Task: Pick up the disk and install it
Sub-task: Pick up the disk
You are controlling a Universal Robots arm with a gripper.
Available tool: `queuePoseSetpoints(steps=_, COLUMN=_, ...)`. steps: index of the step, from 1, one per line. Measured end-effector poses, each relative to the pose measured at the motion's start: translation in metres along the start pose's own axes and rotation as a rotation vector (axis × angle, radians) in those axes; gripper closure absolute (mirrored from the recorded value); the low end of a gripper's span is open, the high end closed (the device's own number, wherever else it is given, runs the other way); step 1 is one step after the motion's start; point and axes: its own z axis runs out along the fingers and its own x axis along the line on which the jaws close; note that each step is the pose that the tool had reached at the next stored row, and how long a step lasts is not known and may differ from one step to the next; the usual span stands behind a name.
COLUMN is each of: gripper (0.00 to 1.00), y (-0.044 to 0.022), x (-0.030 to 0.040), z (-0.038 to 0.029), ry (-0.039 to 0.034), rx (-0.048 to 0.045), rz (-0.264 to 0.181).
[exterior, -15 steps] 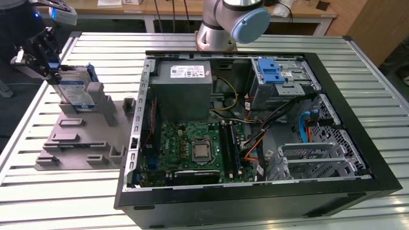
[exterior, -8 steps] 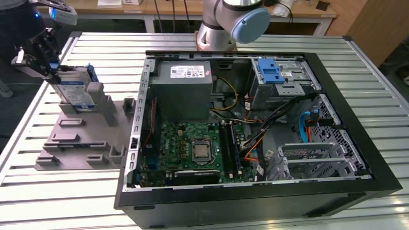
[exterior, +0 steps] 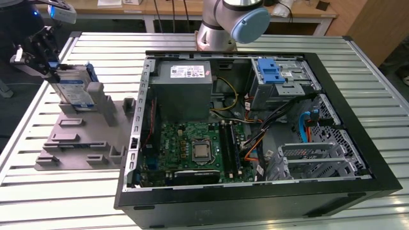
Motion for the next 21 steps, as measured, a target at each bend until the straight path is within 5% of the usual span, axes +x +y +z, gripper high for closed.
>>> queuePoseSetpoints(steps=21, gripper=0.64, y=-0.0001, x=0.0003, z=-0.0187, ry=-0.0001, rx=0.0002, rz=0.000)
